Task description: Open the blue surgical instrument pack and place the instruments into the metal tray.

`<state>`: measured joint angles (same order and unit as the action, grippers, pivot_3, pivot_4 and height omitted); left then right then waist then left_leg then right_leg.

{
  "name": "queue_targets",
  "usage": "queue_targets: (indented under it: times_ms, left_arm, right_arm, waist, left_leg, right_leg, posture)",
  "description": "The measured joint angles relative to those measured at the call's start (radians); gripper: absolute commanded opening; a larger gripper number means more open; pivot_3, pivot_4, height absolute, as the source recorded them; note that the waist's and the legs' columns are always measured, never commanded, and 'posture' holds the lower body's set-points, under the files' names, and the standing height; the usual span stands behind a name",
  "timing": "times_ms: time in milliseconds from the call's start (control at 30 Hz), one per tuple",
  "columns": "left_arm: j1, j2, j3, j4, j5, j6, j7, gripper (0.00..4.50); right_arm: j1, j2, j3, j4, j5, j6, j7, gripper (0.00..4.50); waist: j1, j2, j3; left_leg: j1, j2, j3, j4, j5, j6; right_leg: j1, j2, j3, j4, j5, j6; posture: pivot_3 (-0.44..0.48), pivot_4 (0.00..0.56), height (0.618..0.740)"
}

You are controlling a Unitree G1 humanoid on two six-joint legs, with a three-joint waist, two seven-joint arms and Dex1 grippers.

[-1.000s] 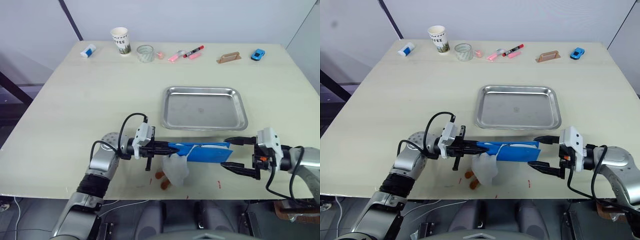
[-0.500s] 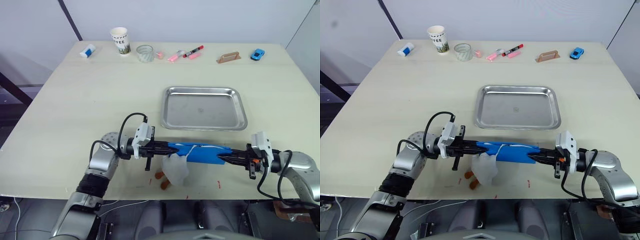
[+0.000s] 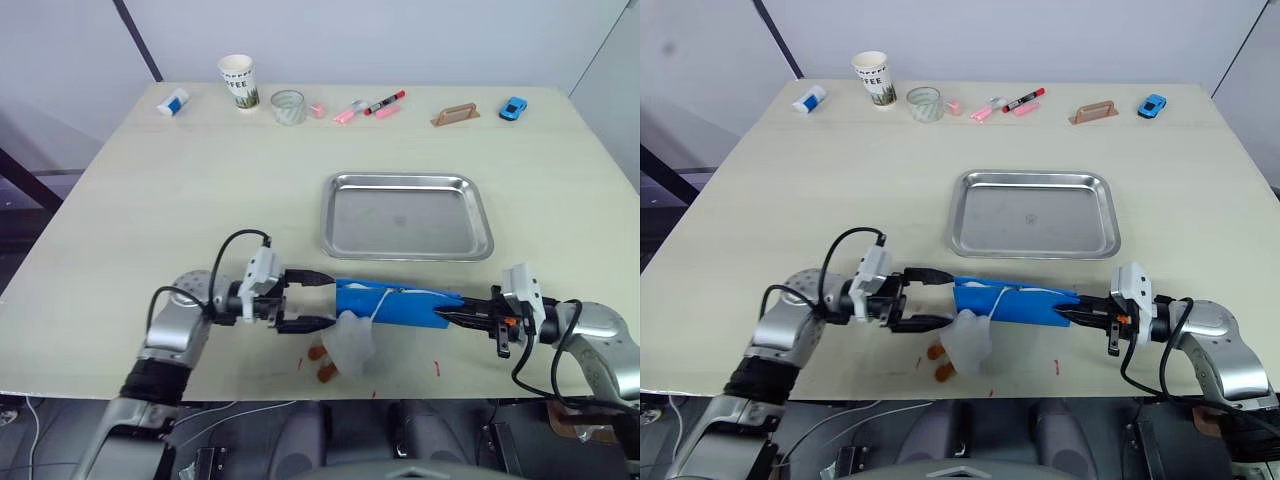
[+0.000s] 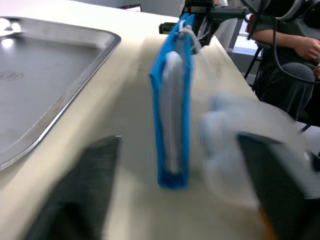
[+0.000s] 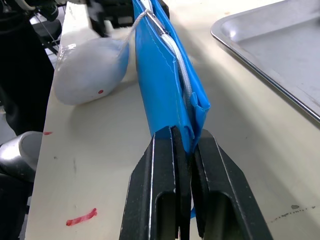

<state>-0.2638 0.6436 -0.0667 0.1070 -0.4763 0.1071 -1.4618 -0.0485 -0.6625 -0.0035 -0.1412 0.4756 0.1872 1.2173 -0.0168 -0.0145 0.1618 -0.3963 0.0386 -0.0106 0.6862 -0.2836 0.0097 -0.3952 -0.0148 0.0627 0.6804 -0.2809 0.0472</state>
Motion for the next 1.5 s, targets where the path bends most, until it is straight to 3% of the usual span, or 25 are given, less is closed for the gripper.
queue_targets:
  times_ms: [133,300,467,700,800,1000,1067,1167,1233,1267,1367,1500]
  left_arm:
    - [0.070,0.046,0.049,-0.124,-0.075,0.068,-0.011,4.45]
    - [0.121,0.053,0.012,-0.267,-0.112,0.133,-0.017,4.45]
    - [0.122,0.013,-0.082,-0.280,-0.017,0.073,0.005,4.45]
    - [0.068,-0.035,-0.184,-0.161,0.142,-0.068,0.027,4.45]
    - [0.054,-0.038,-0.195,-0.131,0.160,-0.099,0.031,3.63]
    - [0.028,-0.050,-0.195,-0.094,0.156,-0.112,0.042,0.92]
    - [0.019,-0.057,-0.182,-0.095,0.133,-0.089,0.047,0.20]
    - [0.008,-0.064,-0.158,-0.119,0.081,0.008,0.089,0.06]
    - [-0.024,-0.065,-0.105,-0.227,-0.048,0.177,0.139,0.06]
    - [-0.024,-0.065,-0.105,-0.227,-0.048,0.177,0.139,0.06]
    - [-0.081,0.017,-0.009,-0.292,-0.193,0.334,0.142,0.06]
    - [-0.099,0.130,0.102,-0.290,-0.241,0.394,0.123,0.06]
  right_arm:
    - [-0.006,0.001,0.002,0.008,-0.005,-0.011,0.001,0.00]
    - [-0.010,0.006,0.009,0.008,-0.009,-0.013,-0.003,0.00]
    - [-0.019,0.007,0.019,0.000,-0.008,0.007,-0.012,0.00]
    - [-0.042,0.007,0.036,-0.017,-0.008,0.050,-0.028,0.00]
    - [-0.042,0.007,0.037,-0.023,-0.007,0.058,-0.033,0.00]
    - [-0.042,0.007,0.043,-0.039,-0.007,0.071,-0.048,0.00]
    - [-0.042,0.007,0.044,-0.042,-0.008,0.071,-0.050,0.00]
    - [-0.040,0.007,0.044,-0.046,-0.008,0.071,-0.050,0.00]
    - [-0.040,0.006,0.044,-0.048,-0.008,0.070,-0.050,0.00]
    - [-0.040,0.006,0.044,-0.048,-0.008,0.070,-0.050,0.00]
    - [-0.040,0.000,0.044,-0.052,-0.008,0.067,-0.046,0.00]
    - [-0.041,0.000,0.044,-0.052,-0.009,0.049,-0.038,0.00]
  waist:
    - [0.001,0.000,0.000]
    - [0.000,0.000,0.000]
    - [0.000,0.000,0.000]
    - [0.001,0.000,0.000]
    - [0.002,0.000,0.000]
    - [0.002,0.000,0.000]
    - [0.002,0.000,0.000]
    - [0.002,0.000,0.000]
    - [0.003,0.000,0.000]
    - [0.003,0.000,0.000]
    - [0.001,0.000,0.001]
    - [-0.001,0.001,0.002]
  left_leg:
    - [0.000,0.000,0.000,0.000,0.000,0.000]
    - [0.001,0.000,0.000,0.000,0.000,0.000]
    - [0.001,0.000,0.002,0.000,0.000,0.000]
    - [0.001,0.000,0.003,0.000,0.000,0.000]
    - [0.001,0.000,0.003,0.000,0.000,0.000]
    - [0.001,0.000,0.002,0.000,0.000,0.000]
    - [0.001,0.000,0.002,0.000,0.000,0.000]
    - [0.001,0.000,0.002,0.000,0.000,0.000]
    - [0.000,0.000,0.001,0.000,0.000,0.000]
    - [0.000,0.000,0.001,0.000,0.000,0.000]
    - [-0.001,0.000,0.000,0.000,0.000,0.000]
    - [0.000,0.000,0.001,-0.001,0.000,0.000]
  right_leg:
    - [0.000,-0.001,0.000,0.000,0.000,0.000]
    - [0.000,0.001,0.001,0.000,0.000,0.000]
    - [0.000,0.001,0.002,0.000,0.000,0.000]
    - [0.000,0.001,0.002,0.000,0.000,0.000]
    - [0.000,0.001,0.002,0.000,0.000,0.000]
    - [0.000,0.001,0.002,0.000,0.000,0.000]
    - [0.000,0.001,0.002,0.000,0.000,0.000]
    - [0.000,0.000,0.002,0.000,0.000,0.000]
    - [0.000,0.000,0.001,0.000,0.000,0.000]
    - [0.000,0.000,0.001,0.000,0.000,0.000]
    - [-0.001,0.001,0.000,0.000,0.000,0.000]
    - [-0.001,0.000,0.001,0.000,0.000,0.000]
  posture:
    - [0.000,0.150,0.740]
    - [0.000,0.150,0.740]
    - [0.000,0.150,0.740]
    - [0.000,0.150,0.740]
    - [0.000,0.150,0.740]
    - [0.000,0.150,0.740]
    - [0.000,0.150,0.740]
    - [0.000,0.150,0.740]
    - [0.000,0.150,0.740]
    - [0.000,0.150,0.740]
    - [0.000,0.150,0.740]
    - [0.000,0.150,0.740]
